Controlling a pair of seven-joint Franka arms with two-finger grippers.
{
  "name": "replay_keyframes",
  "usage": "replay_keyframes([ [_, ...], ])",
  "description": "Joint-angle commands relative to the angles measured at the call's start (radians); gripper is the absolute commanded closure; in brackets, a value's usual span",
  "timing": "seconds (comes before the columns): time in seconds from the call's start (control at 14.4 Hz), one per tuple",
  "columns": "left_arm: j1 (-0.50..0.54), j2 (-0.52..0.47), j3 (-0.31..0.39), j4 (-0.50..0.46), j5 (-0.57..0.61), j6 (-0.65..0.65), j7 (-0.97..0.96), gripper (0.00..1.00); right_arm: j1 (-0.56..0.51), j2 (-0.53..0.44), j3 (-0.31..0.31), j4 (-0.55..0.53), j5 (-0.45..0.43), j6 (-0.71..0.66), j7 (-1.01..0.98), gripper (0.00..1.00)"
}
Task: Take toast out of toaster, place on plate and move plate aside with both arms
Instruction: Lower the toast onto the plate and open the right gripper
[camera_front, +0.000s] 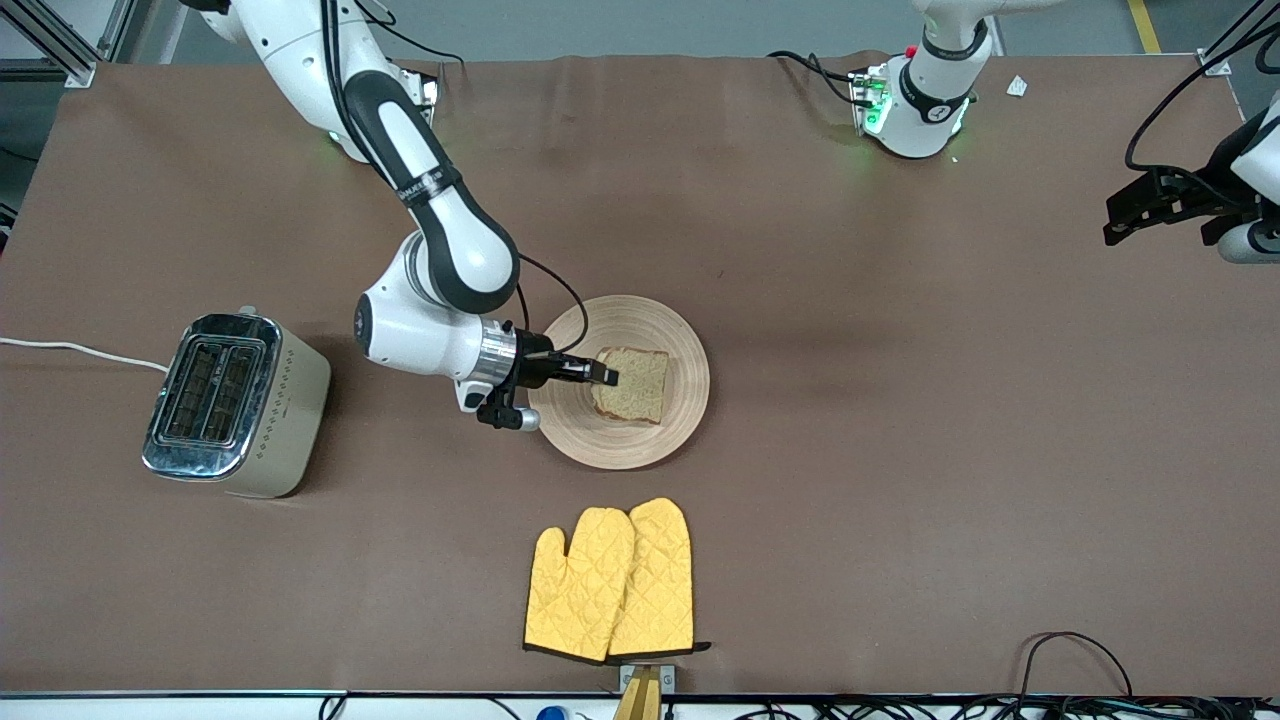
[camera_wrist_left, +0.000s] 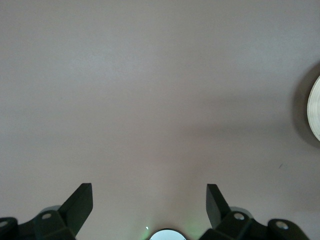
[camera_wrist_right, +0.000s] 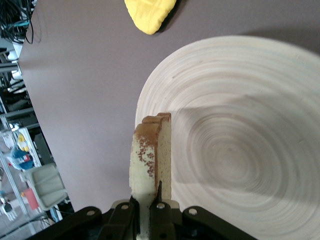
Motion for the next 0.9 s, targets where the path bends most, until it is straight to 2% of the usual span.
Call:
replay_keyframes([
  [0.0,0.0,-0.003,-0.003,-0.001,0.005,-0.01,0.018,0.0,-0.019,0.011,0.008,-0.013,0.029,-0.007,-0.094,1.0],
  [0.21,0.0,-0.004,-0.003,0.0,0.004,-0.01,0.018,0.0,-0.034,0.028,0.008,-0.025,0.029,-0.02,-0.119,1.0],
  [0.28,0.0,-0.004,-0.003,0.002,0.004,-0.01,0.018,0.0,-0.048,0.028,0.008,-0.037,0.029,-0.025,-0.123,0.97],
  [0.35,0.0,-0.003,-0.003,0.002,0.002,-0.01,0.018,0.0,-0.062,0.028,0.008,-0.045,0.029,-0.046,-0.122,0.82],
  [0.49,-0.001,-0.004,-0.003,0.002,0.001,-0.01,0.018,0.0,-0.119,0.03,0.008,-0.046,0.029,-0.152,-0.126,0.27],
  [0.62,0.0,-0.006,-0.003,0.003,0.002,-0.01,0.02,0.0,-0.128,0.028,0.007,-0.062,0.029,-0.178,-0.12,0.01],
  [0.83,-0.001,-0.006,-0.003,0.003,0.001,-0.01,0.017,0.0,-0.123,0.027,0.007,-0.074,0.029,-0.18,-0.108,0.0],
])
